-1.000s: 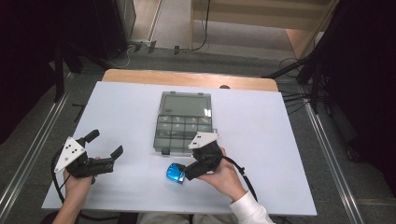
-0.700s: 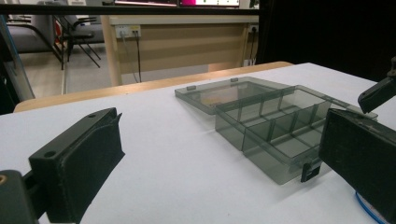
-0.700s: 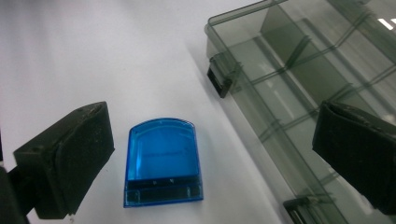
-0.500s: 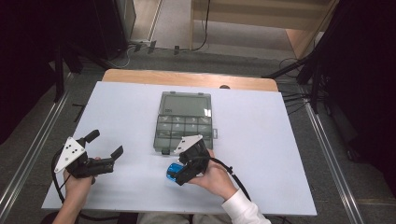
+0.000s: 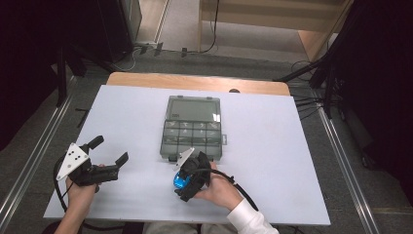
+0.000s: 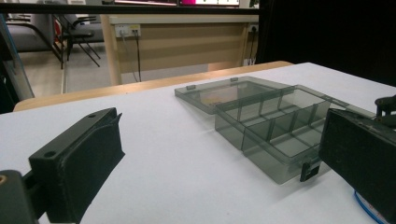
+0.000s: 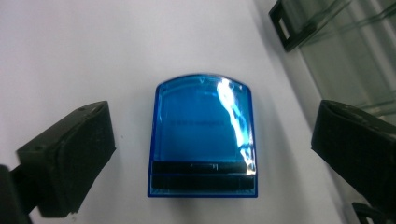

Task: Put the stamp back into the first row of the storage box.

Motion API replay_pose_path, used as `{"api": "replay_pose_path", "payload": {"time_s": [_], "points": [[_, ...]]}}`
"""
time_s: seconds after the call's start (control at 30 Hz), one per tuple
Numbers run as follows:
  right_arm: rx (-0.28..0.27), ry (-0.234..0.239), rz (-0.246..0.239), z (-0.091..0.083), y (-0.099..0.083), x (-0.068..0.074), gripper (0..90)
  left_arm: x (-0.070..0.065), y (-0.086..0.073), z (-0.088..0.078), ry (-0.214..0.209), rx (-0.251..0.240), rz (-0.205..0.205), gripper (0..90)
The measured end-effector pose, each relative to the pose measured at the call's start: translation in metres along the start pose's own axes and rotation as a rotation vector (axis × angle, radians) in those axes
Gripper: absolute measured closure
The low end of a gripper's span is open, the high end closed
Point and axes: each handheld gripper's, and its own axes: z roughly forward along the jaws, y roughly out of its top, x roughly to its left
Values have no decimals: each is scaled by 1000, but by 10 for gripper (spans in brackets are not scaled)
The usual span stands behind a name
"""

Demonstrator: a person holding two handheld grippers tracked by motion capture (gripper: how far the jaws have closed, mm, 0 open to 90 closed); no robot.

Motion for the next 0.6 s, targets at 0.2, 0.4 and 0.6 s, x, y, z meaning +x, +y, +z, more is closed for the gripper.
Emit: {"api": "replay_pose_path", "payload": {"time_s": [0.2,0.4,0.6], "points": [[58,47,-11,5,-1,-1,217,0,0,0,-4,2,-2,0],[65,47,19,-1,-2,-3,418,1,0,0,-12,-6,-9,0],[67,76,34,-2,-2,-6,419,1,0,0,-12,-3,-8,0]]}}
